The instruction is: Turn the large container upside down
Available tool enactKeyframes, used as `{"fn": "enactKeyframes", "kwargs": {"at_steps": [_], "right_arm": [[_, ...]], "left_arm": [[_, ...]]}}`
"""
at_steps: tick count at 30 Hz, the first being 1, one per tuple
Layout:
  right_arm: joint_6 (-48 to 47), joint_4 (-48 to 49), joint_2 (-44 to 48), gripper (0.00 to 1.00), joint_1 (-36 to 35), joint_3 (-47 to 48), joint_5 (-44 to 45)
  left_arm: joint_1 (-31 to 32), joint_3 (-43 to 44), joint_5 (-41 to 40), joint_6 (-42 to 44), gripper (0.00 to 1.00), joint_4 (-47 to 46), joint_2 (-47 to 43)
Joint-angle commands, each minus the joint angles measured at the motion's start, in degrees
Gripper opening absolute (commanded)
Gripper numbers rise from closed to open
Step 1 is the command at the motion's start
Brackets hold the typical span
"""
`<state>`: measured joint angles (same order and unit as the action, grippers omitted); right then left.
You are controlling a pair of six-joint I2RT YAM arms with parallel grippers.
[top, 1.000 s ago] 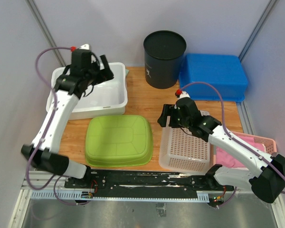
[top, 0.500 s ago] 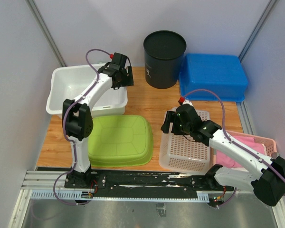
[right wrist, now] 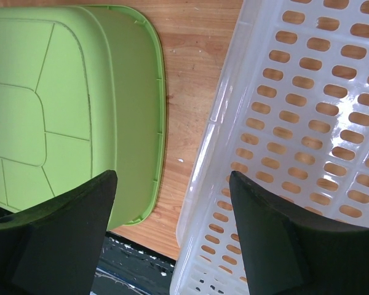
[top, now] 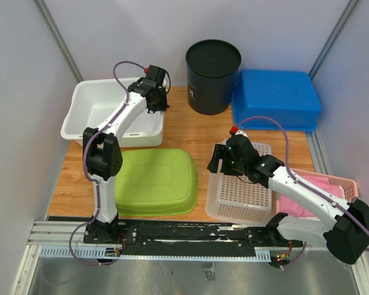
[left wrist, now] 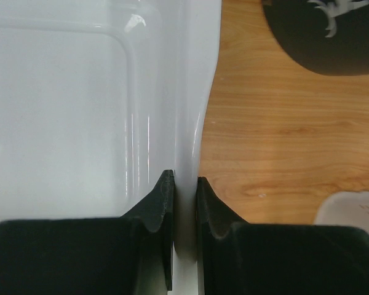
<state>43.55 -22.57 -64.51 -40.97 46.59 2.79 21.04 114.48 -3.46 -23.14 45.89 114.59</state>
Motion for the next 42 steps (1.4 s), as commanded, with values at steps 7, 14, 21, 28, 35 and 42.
{"fn": "enactKeyframes", "kwargs": {"at_steps": [7,14,21,28,35,42], "right_arm": [[1.0,0.7,0.1,0.75,0.5,-0.6,-1.3],[1.4,0.7,2.4,0.75,0.5,-2.2,-0.9],[1.5,0.5,3.4,0.75,0.5,-3.0,-0.7],[1.3,0.6,1.8,0.75,0.5,-2.1,-1.4],[1.4,0.7,1.3,0.75,0.5,-1.8,-1.0],[0.6,1.4,-2.9,0.75,0.5,0.6,-2.1]], "left_arm": [[-6.1,19.5,28.6,-17.5,0.0,-10.0,-11.6],[-10.4,0.9,44.7,-44.1,0.0,-46.5,-18.4],[-10.5,-12.7,50.2,-65.1,0.0,-75.0,-18.8],[-11.4,-23.2,50.9,-82.8,0.0,-97.3,-17.1],[-16.1,-33.6,51.7,-90.3,0.0,-108.8,-17.4],[-23.2,-45.0,57.4,-89.9,0.05,-110.8,-19.6]]}}
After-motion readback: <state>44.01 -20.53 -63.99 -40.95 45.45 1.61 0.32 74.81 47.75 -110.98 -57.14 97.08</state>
